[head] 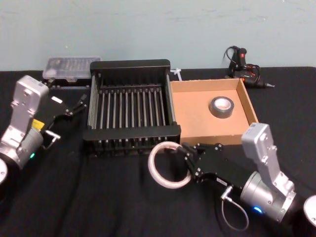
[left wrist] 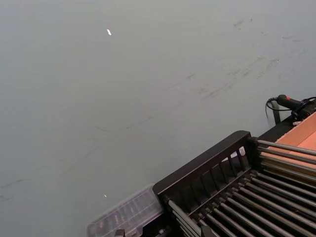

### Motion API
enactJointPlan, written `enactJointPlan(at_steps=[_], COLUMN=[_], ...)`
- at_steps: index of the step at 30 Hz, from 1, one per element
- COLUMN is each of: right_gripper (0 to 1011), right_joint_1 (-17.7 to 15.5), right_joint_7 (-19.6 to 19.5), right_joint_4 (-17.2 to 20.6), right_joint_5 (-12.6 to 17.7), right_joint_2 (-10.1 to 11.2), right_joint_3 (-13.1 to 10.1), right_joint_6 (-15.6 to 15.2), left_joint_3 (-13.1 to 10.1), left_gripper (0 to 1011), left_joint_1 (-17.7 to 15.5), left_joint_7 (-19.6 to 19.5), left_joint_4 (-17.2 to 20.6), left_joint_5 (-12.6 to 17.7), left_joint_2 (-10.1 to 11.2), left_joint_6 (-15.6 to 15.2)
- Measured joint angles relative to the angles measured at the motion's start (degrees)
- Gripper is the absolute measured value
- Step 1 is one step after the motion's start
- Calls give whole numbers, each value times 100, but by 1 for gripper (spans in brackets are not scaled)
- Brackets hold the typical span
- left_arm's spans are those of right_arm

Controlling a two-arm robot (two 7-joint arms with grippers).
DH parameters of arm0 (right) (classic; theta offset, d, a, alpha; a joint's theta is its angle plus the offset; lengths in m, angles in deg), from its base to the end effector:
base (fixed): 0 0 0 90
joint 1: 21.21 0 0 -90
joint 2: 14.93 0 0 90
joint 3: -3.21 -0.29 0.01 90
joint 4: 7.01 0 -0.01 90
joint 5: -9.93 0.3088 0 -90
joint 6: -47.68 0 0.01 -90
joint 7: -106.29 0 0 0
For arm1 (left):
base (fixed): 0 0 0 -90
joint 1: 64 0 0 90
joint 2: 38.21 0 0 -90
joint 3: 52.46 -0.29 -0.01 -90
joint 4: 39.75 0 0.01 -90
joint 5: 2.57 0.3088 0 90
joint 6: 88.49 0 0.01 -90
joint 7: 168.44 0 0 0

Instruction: Pick up the white tape and place it into the black box , Pick up the silver tape and place it into the brown box.

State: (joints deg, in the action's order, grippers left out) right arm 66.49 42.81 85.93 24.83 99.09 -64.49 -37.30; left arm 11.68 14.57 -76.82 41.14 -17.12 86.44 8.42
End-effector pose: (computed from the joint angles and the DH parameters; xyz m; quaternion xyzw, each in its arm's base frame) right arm 0.2917 -0.0013 -0.3210 -0.0608 -0.0171 -0.3491 0.9349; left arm 0.3581 0.0828 -0.3023 0.1415 -0.1324 0.5800 0.7912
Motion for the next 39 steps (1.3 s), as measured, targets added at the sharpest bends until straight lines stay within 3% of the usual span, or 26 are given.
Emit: enactJointPlan(at_steps=[7, 16, 28, 39], right_gripper=[87, 87, 87, 87], right_joint_1=[-44, -64, 127, 654], right_joint_7=[-37, -84, -335, -433], right_joint_4=[24, 61, -8, -363], right_joint_5=[262, 407, 422, 439], right_joint_2=[-57, -74, -288, -566], right_joint_3=[-142, -227, -236, -191], right_joint_6=[256, 309, 106, -169], left_joint_3=[0, 0, 0, 0], left_gripper=[1001, 1001, 1001, 1001], left_joint_1=[0, 0, 0, 0], left_joint_7=[0, 0, 0, 0], left_joint_4=[0, 0, 0, 0], left_joint_5=[0, 0, 0, 0], left_joint_2=[0, 0, 0, 0], left_joint_6=[0, 0, 0, 0])
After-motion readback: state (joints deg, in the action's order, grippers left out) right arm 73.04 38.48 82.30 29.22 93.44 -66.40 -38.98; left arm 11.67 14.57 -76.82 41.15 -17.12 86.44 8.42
